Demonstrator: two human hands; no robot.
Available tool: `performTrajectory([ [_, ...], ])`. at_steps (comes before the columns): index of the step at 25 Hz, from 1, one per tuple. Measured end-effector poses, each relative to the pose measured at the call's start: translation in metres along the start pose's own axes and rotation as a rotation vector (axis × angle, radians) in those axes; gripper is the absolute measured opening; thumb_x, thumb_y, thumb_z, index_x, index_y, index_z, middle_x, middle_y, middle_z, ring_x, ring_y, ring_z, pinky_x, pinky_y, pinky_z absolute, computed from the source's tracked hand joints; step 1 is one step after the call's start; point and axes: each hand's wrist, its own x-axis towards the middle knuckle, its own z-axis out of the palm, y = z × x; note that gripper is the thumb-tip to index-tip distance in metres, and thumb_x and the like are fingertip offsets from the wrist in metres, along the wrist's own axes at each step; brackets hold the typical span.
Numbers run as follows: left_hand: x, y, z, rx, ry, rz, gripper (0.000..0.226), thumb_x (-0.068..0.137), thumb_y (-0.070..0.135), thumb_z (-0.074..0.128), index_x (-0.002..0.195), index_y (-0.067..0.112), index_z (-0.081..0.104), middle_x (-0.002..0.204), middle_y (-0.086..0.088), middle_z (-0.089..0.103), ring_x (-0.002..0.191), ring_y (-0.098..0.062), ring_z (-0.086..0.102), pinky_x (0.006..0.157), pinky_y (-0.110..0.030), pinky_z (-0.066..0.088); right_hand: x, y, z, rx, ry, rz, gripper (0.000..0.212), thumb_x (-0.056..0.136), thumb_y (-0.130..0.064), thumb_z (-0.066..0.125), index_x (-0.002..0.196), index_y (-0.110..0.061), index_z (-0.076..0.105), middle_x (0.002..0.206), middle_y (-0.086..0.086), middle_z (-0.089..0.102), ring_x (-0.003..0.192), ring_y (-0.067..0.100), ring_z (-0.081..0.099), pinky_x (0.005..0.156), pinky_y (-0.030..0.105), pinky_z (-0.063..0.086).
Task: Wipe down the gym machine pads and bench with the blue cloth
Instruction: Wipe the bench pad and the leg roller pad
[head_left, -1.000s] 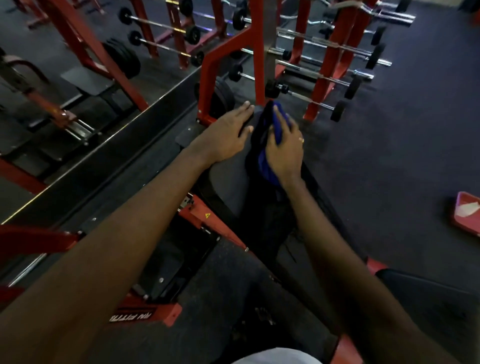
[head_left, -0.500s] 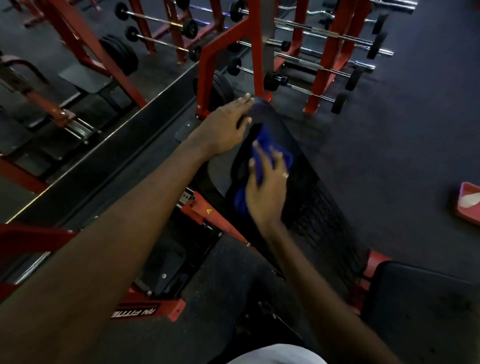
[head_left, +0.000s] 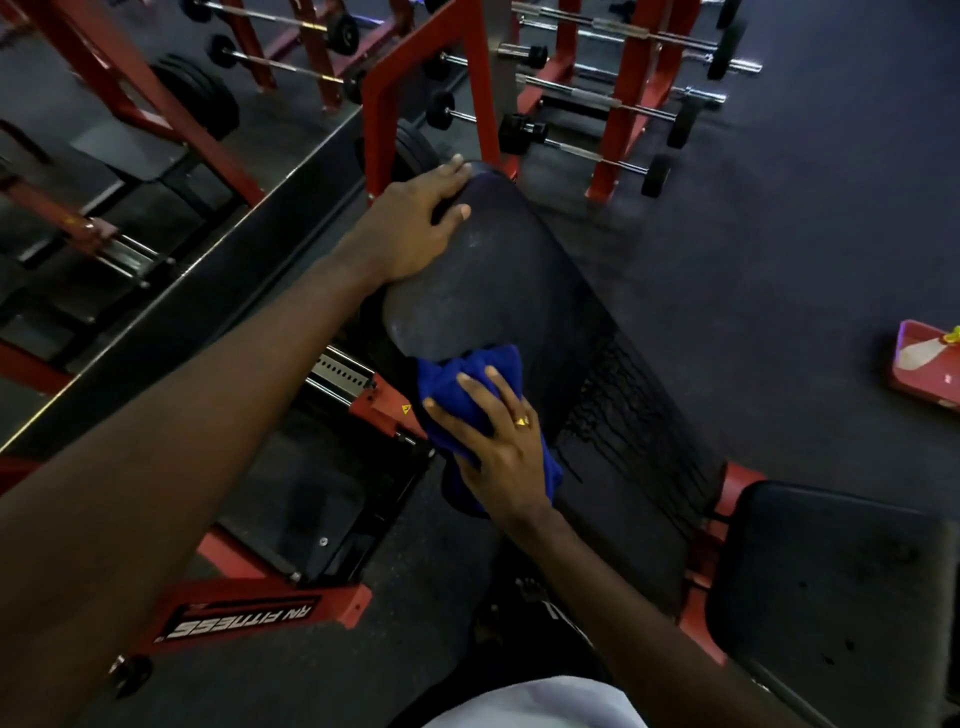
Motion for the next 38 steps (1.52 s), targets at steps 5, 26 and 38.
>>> performTrajectory([
  [5, -0.002, 0.001, 0.000, 0.033, 0.006, 0.008, 0.055, 0.103, 0.027, 0.049, 0.154, 0.015, 0.031, 0.162, -0.002, 0.025, 0.148, -0.011, 0.022, 0.111, -0.016, 0.011, 0.016, -0.009, -0.004, 0.007, 0.039, 0.029, 0.051, 0.091, -0.022, 0.066, 0.139, -0.036, 0.057, 0.150, 0.001, 0.045, 0.146, 0.031, 0.034, 0.104, 0.057, 0.038],
  [26, -0.002, 0.001, 0.007, 0.206, 0.050, 0.065, 0.054, 0.104, 0.024, 0.044, 0.154, 0.010, 0.030, 0.161, -0.008, 0.027, 0.149, -0.016, 0.023, 0.113, -0.017, 0.011, 0.079, 0.003, -0.008, 0.124, 0.142, 0.372, 0.044, 0.101, -0.035, 0.055, 0.145, -0.029, 0.052, 0.154, 0.001, 0.043, 0.148, 0.021, 0.031, 0.115, 0.046, 0.034],
  [38, 0.008, 0.009, 0.006, 0.504, -0.010, 0.251, 0.051, 0.095, 0.014, 0.048, 0.144, -0.003, 0.044, 0.146, -0.024, 0.044, 0.138, -0.033, 0.039, 0.117, -0.032, 0.024, 0.197, 0.097, -0.014, 0.161, 0.157, 0.574, 0.046, 0.098, -0.049, 0.041, 0.140, -0.036, 0.055, 0.145, 0.000, 0.053, 0.134, 0.025, 0.049, 0.109, 0.043, 0.042],
])
